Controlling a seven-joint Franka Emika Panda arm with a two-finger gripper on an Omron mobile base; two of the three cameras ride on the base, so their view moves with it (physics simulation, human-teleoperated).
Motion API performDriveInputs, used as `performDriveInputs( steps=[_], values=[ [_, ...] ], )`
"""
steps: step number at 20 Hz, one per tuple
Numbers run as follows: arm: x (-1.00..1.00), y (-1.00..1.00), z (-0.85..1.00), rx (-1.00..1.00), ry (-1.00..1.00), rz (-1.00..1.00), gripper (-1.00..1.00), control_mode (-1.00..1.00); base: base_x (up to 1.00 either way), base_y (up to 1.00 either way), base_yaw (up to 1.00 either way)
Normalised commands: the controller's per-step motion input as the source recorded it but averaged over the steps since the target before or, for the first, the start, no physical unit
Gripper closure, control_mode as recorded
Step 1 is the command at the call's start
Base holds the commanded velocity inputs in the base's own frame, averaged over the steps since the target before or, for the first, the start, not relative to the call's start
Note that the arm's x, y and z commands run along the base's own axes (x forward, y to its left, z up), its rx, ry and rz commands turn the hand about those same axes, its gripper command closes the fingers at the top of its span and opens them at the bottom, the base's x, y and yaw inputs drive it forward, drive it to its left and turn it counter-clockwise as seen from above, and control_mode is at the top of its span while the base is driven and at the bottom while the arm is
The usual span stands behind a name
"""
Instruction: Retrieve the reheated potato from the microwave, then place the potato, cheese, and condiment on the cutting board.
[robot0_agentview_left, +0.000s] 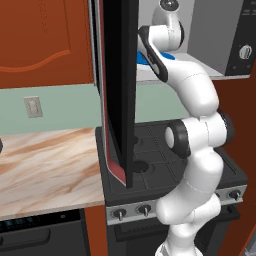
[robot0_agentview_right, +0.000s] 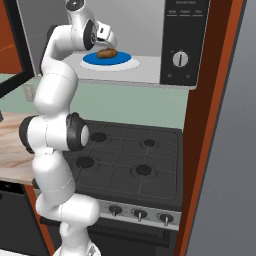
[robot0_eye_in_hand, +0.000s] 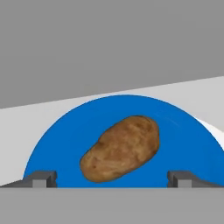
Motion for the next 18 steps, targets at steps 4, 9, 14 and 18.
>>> performDriveInputs(
  steps=[4,9,14,18],
  values=[
    [0.03,0.0,-0.04,-0.02,0.06,-0.11,-1.0,-1.0,0.0,0.0,0.0],
    [0.06,0.01,-0.02,-0.02,0.05,-0.1,-1.0,-1.0,0.0,0.0,0.0],
    [0.17,0.0,-0.06,0.0,0.02,-0.04,-1.0,-1.0,0.0,0.0,0.0],
    [0.21,0.0,-0.11,0.0,0.03,-0.01,-1.0,-1.0,0.0,0.0,0.0]
  ],
)
